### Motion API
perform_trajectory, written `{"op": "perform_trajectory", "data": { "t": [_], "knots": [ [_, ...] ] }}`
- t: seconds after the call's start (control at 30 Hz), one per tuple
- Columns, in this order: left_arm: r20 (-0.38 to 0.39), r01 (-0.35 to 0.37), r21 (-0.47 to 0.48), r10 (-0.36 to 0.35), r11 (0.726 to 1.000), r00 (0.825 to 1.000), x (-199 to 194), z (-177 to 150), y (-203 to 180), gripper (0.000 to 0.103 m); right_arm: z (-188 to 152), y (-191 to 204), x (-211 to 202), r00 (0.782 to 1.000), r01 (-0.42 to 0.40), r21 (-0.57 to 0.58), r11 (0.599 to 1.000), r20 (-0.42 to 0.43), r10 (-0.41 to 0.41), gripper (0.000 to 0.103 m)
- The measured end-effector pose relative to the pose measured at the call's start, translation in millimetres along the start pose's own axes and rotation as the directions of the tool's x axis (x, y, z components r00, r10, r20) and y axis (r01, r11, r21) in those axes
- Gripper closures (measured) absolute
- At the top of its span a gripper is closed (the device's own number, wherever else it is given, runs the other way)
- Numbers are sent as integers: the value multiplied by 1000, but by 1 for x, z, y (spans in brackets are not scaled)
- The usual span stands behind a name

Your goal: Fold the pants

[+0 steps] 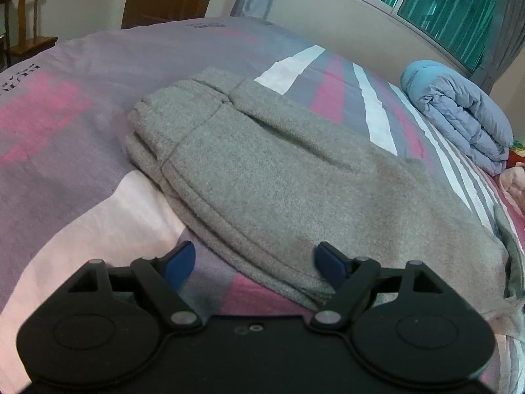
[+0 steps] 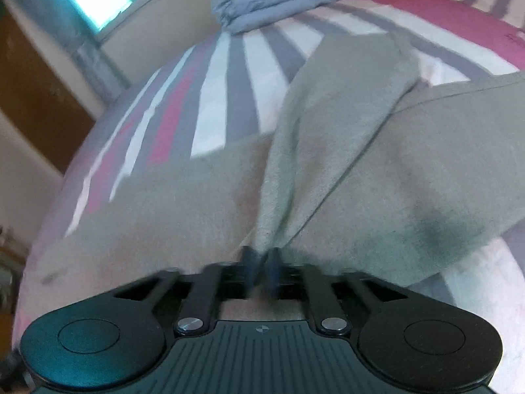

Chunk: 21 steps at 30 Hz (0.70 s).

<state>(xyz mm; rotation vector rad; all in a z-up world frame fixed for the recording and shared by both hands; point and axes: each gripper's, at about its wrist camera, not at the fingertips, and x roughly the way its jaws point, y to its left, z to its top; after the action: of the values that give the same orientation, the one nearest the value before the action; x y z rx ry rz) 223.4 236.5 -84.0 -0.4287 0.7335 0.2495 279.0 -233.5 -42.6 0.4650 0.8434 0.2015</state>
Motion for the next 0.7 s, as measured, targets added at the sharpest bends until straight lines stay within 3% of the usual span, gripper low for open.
{"op": "perform_trajectory", "data": {
  "t": [0.03, 0.1, 0.23, 0.27, 0.3, 0.33, 0.37, 0.53, 0.6, 0.67, 0.7],
  "knots": [
    [1, 2, 0, -2, 1000, 1000, 0, 0, 0, 29, 3, 6, -6, 999, 20, -21, 1000, 47, -19, 41],
    [1, 4, -1, -4, 1000, 1000, 0, -1, 1, 29, 12, 19, -10, 996, 26, -65, 998, 90, -20, 39],
    [1, 8, -5, -8, 1000, 1000, 0, -1, 2, 29, 38, 37, 17, 992, 106, -131, 986, 76, -97, 40],
    [0, 10, -6, -10, 1000, 1000, 0, -1, 3, 29, 41, 38, 25, 993, 107, -145, 984, 56, -100, 42],
    [-1, 14, -6, -14, 1000, 1000, 0, 0, 3, 29, 43, 39, 34, 992, 120, -164, 979, 46, -114, 51],
    [-3, 17, -6, -17, 1000, 1000, 0, 0, 4, 29, 43, 38, 39, 990, 139, -183, 973, 30, -136, 95],
    [-3, 20, -6, -20, 1000, 1000, 0, 1, 5, 29, 41, 32, 40, 992, 128, -177, 976, 6, -129, 102],
    [5, 29, -1, -29, 1000, 1000, 0, -1, 6, 28, 9, -7, -1, 993, 104, -152, 983, 71, -94, 102],
    [10, 29, 0, -29, 1000, 1000, 0, -1, 6, 28, -11, -25, -16, 995, 89, -112, 990, 56, -83, 102],
    [13, 29, 1, -29, 1000, 999, 0, -2, 6, 28, -33, -41, -17, 990, 143, -94, 985, 21, -141, 103],
    [13, 30, 3, -30, 1000, 999, 0, -2, 6, 28, -37, -48, -19, 991, 132, -72, 989, 19, -131, 103]
  ]
}}
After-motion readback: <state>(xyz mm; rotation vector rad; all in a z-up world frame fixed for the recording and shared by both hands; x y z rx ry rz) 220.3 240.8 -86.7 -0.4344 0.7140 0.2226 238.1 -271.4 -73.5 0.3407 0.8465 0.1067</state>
